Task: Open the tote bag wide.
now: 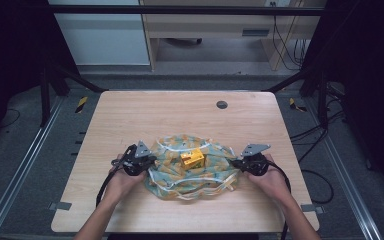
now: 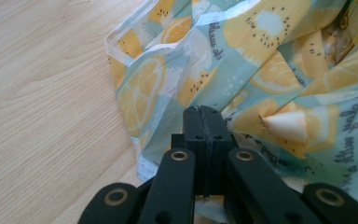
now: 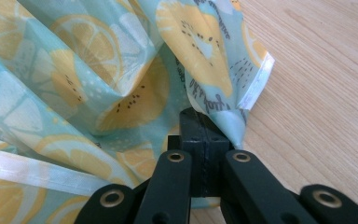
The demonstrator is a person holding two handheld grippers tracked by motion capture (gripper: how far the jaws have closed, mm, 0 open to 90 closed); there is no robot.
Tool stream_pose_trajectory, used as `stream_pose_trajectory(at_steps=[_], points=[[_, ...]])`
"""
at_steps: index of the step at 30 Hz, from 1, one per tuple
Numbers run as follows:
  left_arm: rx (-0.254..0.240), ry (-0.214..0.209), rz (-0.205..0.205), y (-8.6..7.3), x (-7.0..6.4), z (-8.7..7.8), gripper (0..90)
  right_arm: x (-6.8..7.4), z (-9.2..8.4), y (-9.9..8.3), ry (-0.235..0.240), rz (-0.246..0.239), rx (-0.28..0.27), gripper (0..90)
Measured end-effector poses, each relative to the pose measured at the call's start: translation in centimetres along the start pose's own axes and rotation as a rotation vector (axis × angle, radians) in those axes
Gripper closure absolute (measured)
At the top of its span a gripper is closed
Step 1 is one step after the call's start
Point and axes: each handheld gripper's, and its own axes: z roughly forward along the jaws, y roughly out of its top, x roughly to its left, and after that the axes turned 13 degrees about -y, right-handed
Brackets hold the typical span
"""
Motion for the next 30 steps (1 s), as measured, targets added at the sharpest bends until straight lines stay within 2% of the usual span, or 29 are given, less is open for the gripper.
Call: stream_pose_trajectory(at_steps=[10, 18, 21, 25, 28, 30], points=[[0.023, 0.002, -0.010, -0.2, 0.2, 0.6, 90.0, -0.6, 0.1, -0.3, 0.034, 0.038, -0.014, 90.0], [0.028, 0.011, -0.004, -0.3, 0.1, 0.5, 90.0, -0.7, 0.1, -0.5, 0.028, 0.041, -0.016, 90.0], [0.003, 0.021, 0.009, -0.3, 0.0, 0.2, 90.0, -0.4, 0.0, -0.1, 0.016, 0.025, -0.020, 90.0], [-0.065, 0.016, 0.003, 0.2, -0.2, -0.9, 90.0, 0.3, -0.9, 0.9, 0.031, 0.022, -0.075, 85.5], [-0.096, 0.006, 0.008, 0.7, -0.6, -1.7, 90.0, 1.0, -1.3, 2.0, 0.040, -0.013, -0.111, 83.1], [-0.109, 0.006, 0.020, 1.1, -0.9, -2.2, 90.0, 1.2, -1.6, 2.7, 0.037, -0.016, -0.130, 81.0]])
